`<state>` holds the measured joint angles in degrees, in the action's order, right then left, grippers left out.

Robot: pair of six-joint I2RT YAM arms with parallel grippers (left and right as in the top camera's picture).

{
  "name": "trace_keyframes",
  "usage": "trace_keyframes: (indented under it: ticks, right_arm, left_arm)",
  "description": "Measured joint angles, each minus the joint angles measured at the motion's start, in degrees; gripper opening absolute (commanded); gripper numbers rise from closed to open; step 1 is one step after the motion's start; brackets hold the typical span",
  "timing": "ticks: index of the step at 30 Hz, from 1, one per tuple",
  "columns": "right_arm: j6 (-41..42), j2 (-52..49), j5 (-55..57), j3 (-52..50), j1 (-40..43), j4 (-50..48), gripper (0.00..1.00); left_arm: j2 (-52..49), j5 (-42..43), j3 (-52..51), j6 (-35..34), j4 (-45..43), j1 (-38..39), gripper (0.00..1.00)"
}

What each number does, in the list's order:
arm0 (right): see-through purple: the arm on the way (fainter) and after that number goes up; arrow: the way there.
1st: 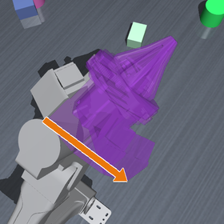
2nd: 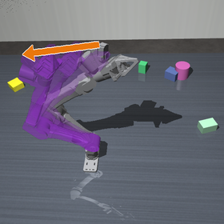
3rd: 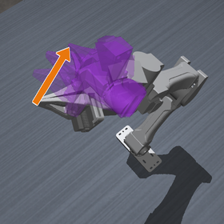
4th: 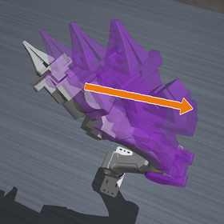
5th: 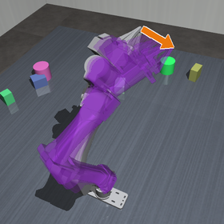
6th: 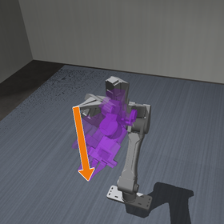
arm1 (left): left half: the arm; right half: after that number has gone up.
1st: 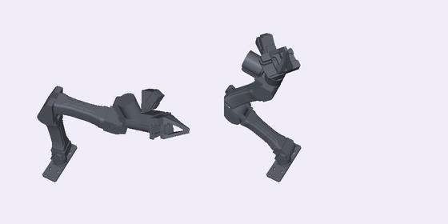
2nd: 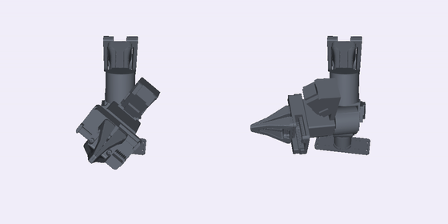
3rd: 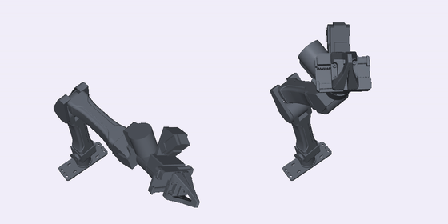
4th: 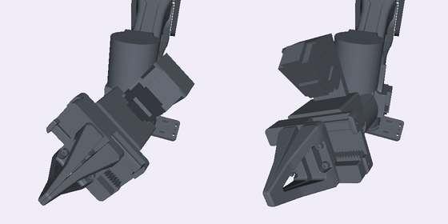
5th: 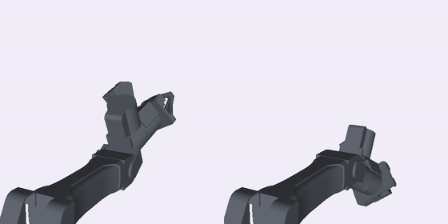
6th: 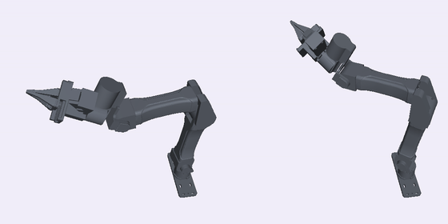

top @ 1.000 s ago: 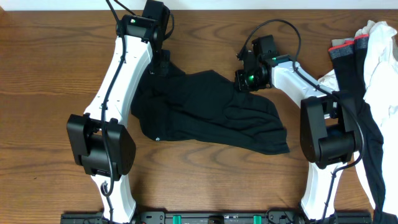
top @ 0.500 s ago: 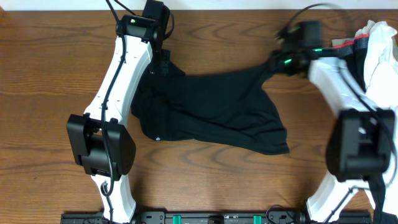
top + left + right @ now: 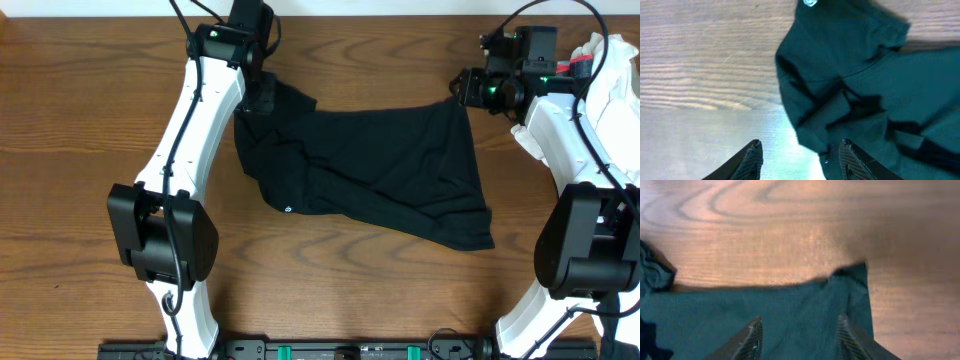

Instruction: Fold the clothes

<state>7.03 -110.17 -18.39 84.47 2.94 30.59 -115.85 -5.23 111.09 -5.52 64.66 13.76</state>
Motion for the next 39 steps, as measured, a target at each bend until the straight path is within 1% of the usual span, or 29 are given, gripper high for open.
trace_keyframes:
  ticks: [2,4,5,6,10,11,13,16,19,23,27,28,30,31,32,34,36,37,39]
  right_arm:
    - [-0.09,-0.02,-0.07,0.0,0.0,2.27,0.49]
    - [-0.09,-0.02,-0.52,0.0,0.0,5.27,0.49]
    - [-0.2,-0.02,-0.92,-0.02,0.0,6.47,0.48]
    - [-0.35,-0.02,-1.68,-0.02,0.0,7.98,0.46]
    - [-0.96,-0.02,-4.09,-0.02,-0.22,14.03,0.46]
    - [-1.01,-0.02,-4.17,-0.02,-0.42,16.24,0.5]
    - [-1.2,-0.02,-4.0,-0.02,-1.05,19.96,0.53]
    - [-1.29,-0.02,-3.76,-0.02,-1.73,22.93,0.54]
    - [-1.57,-0.02,-3.41,-0.02,-1.79,24.65,0.53]
    - [-1.64,-0.02,-2.93,-0.02,-1.79,25.33,0.54]
    - [-1.66,-0.02,-2.69,-0.02,-1.79,25.68,0.54]
    - [-1.66,-0.02,-2.64,-0.02,-1.79,25.75,0.54]
    - [-1.66,-0.02,-2.6,-0.02,-1.79,25.81,0.54]
    - [-1.66,-0.02,-2.6,-0.02,-1.79,25.86,0.53]
    - [-1.66,-0.02,-2.6,-0.02,-1.79,25.9,0.53]
    - [-1.66,-0.02,-2.6,-0.02,-1.79,25.94,0.53]
    - [-1.66,-0.02,-2.6,-0.02,-1.79,25.99,0.53]
    - [-1.66,-0.02,-2.6,-0.02,-1.79,26.05,0.53]
    - [-1.68,-0.02,-2.6,-0.02,-1.79,26.27,0.53]
  left_arm:
    - [0.0,1.57,0.0,-0.02,-0.02,0.0,0.52]
    - [0.0,3.28,0.0,0.15,-0.07,0.0,0.6]
    - [0.0,3.78,0.0,0.35,-0.24,0.0,0.62]
    - [0.0,4.15,0.0,0.35,-0.7,0.0,0.62]
    - [0.0,5.57,0.0,0.44,-1.79,0.0,0.62]
    - [0.0,6.23,0.0,0.44,-1.44,0.0,0.62]
    - [0.0,8.24,-0.02,0.44,0.81,0.0,0.62]
    - [0.0,9.88,-0.81,0.42,3.67,0.0,0.62]
    - [0.04,11.13,-4.52,-0.55,4.96,0.0,0.61]
    - [0.02,13.7,-12.15,-2.75,5.33,0.0,0.62]
    - [0.02,16.35,-19.58,-5.25,0.26,0.02,0.54]
    - [0.02,16.79,-21.27,-5.66,-1.7,0.0,0.5]
    - [0.0,17.27,-23.69,-6.45,-5.2,0.02,0.48]
    - [0.0,17.4,-24.39,-6.71,-6.27,0.02,0.45]
    - [0.0,17.51,-24.87,-6.97,-7.41,0.02,0.4]
    - [0.0,17.77,-25.18,-7.56,-8.68,0.02,0.24]
    - [0.0,18.14,-25.18,-7.82,-9.53,0.02,0.13]
    - [0.0,18.21,-25.18,-7.93,-9.57,0.02,0.11]
    - [0.0,18.18,-25.2,-7.8,-9.38,0.0,0.09]
